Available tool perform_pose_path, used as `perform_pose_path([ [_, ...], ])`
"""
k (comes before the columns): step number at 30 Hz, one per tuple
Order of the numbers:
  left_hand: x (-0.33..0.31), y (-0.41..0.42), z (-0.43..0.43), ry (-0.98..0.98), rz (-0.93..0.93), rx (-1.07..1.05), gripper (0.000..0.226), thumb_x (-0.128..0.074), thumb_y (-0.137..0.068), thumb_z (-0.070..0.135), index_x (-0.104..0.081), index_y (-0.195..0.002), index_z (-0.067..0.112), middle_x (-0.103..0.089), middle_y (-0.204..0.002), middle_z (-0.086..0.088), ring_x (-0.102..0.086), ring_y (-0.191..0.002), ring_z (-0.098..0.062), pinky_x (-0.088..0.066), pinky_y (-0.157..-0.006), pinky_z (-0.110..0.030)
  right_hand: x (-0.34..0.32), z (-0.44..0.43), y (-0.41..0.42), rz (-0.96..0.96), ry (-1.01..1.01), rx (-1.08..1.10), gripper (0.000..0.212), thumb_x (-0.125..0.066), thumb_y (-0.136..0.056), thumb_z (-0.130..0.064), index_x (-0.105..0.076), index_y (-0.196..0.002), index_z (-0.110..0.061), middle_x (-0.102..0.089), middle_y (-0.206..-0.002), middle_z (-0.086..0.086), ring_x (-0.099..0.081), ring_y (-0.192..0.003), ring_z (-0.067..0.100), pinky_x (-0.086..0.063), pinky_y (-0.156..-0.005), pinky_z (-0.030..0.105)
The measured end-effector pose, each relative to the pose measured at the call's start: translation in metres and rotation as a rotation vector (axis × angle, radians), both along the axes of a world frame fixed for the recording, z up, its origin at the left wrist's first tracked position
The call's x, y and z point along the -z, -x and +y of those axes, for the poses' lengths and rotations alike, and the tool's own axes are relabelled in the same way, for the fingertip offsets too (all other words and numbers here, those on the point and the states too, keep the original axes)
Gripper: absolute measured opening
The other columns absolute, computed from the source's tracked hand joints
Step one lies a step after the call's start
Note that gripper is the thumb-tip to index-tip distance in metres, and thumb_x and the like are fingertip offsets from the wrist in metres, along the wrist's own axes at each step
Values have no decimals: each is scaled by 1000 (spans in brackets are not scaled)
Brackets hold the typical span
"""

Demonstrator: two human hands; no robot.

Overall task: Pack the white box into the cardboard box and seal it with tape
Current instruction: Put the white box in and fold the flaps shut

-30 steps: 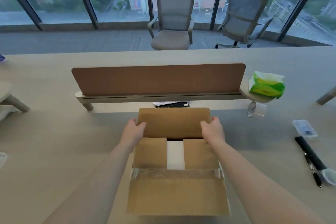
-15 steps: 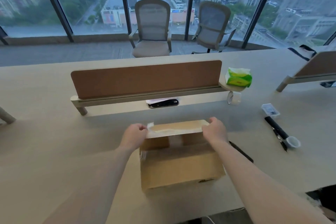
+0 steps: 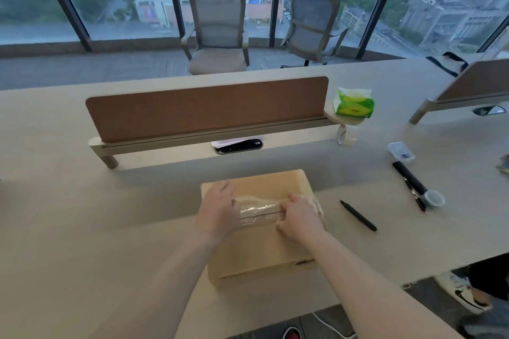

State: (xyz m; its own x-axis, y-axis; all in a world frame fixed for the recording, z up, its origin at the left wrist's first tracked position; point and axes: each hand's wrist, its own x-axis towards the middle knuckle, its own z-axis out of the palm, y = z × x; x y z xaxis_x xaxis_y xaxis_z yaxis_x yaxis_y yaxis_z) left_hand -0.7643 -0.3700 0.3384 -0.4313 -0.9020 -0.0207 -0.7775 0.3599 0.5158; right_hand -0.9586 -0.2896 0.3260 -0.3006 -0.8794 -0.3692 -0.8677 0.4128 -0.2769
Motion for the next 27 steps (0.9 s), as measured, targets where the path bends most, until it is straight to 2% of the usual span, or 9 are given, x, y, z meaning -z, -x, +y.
perform_pose_path([
  [2, 9, 8, -3, -70, -193, 127, 43, -43, -91, 25, -62, -127, 10, -55, -136, -14, -44, -132, -31, -29, -110, -33, 5, 1, 0, 5, 34, 17, 43, -57, -87, -27, -58, -129, -24, -35, -152, 3, -37, -136, 26, -39, -106, 38],
  [4, 19, 12, -4, -142, -334, 183, 34, -48, -91, 29, -64, -118, 18, -55, -127, -10, -46, -127, -31, -34, -108, -35, 7, -1, -1, 25, 43, 22, 42, -58, -86, -27, -58, -128, -22, -34, -151, 3, -38, -135, 28, -41, -104, 38],
  [6, 23, 13, 1, -101, -364, 162, 26, -54, -88, 27, -63, -112, 22, -53, -119, -2, -48, -121, -27, -35, -104, -36, 8, -4, -1, 41, 30, 10, 42, -59, -86, -27, -57, -128, -21, -33, -152, 4, -37, -134, 29, -41, -104, 38],
  [9, 27, 11, 9, 15, -367, 100, 28, -58, -88, 29, -57, -115, 24, -49, -128, 3, -43, -127, -22, -27, -109, -40, 6, -8, -1, 58, 10, 3, 43, -61, -87, -27, -54, -128, -19, -31, -151, 4, -36, -135, 28, -41, -103, 39],
  [12, 29, 8, 8, 18, -386, 81, 33, -59, -89, 32, -54, -121, 23, -46, -134, 4, -41, -128, -23, -28, -111, -41, 5, -9, -2, 67, -11, -4, 44, -59, -89, -24, -50, -132, -19, -29, -153, 6, -35, -136, 29, -39, -104, 40],
  [18, 21, 11, 4, 36, -504, 78, 30, -47, -89, 29, -67, -110, 23, -56, -121, -1, -44, -121, -27, -27, -111, -44, -5, -12, -3, 85, -130, -61, 46, -56, -92, -30, -51, -136, -17, -32, -151, 6, -39, -133, 32, -40, -106, 44],
  [20, 15, 15, -1, 48, -496, 78, 31, -45, -87, 26, -70, -104, 22, -60, -116, -2, -47, -117, -27, -30, -108, -42, -13, -12, 0, 79, -136, -64, 46, -56, -92, -39, -56, -132, -17, -44, -142, 6, -47, -126, 32, -43, -103, 43],
  [22, 6, 23, -5, 49, -422, 88, 30, -44, -88, 25, -70, -103, 20, -64, -114, -3, -51, -113, -26, -34, -103, -36, -23, -11, 4, 38, -74, -1, 45, -52, -92, -38, -59, -130, -16, -54, -135, 6, -53, -120, 31, -47, -100, 43],
  [27, -28, 62, -10, -58, -162, 63, 33, -47, -94, 28, -70, -115, 15, -65, -119, -5, -55, -114, -26, -45, -95, -34, -43, -11, 33, -147, 82, 194, 43, -57, -93, -32, -59, -132, -14, -57, -134, 7, -55, -122, 26, -46, -101, 37],
])
